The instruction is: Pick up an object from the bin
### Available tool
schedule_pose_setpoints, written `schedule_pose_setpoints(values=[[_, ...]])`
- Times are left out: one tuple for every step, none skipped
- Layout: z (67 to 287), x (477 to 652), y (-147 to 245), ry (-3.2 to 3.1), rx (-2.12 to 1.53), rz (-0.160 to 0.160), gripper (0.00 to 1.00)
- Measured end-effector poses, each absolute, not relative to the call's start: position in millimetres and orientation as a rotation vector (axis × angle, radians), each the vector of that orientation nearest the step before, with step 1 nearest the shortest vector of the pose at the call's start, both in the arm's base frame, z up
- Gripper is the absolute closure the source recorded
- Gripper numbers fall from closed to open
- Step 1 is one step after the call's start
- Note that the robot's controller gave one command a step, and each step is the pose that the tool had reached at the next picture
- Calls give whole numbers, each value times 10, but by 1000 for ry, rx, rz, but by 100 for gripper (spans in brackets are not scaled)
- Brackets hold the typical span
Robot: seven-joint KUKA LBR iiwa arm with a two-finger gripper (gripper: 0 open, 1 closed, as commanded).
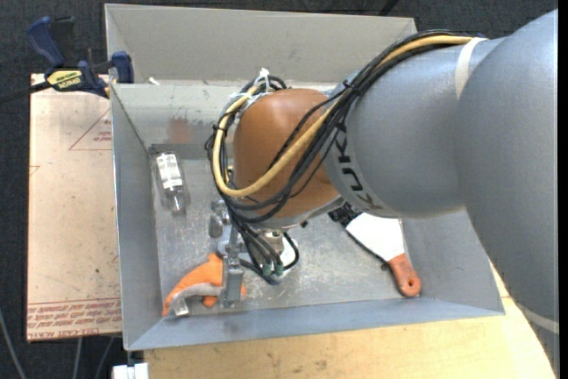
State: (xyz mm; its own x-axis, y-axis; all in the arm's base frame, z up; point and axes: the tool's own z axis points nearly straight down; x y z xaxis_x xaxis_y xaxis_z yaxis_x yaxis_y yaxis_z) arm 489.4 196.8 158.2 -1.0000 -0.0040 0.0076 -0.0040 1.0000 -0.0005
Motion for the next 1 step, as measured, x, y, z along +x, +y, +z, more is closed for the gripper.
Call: schedule_pose_setpoints(values=[[1624, 4914, 1959, -3141, 1, -1, 0]])
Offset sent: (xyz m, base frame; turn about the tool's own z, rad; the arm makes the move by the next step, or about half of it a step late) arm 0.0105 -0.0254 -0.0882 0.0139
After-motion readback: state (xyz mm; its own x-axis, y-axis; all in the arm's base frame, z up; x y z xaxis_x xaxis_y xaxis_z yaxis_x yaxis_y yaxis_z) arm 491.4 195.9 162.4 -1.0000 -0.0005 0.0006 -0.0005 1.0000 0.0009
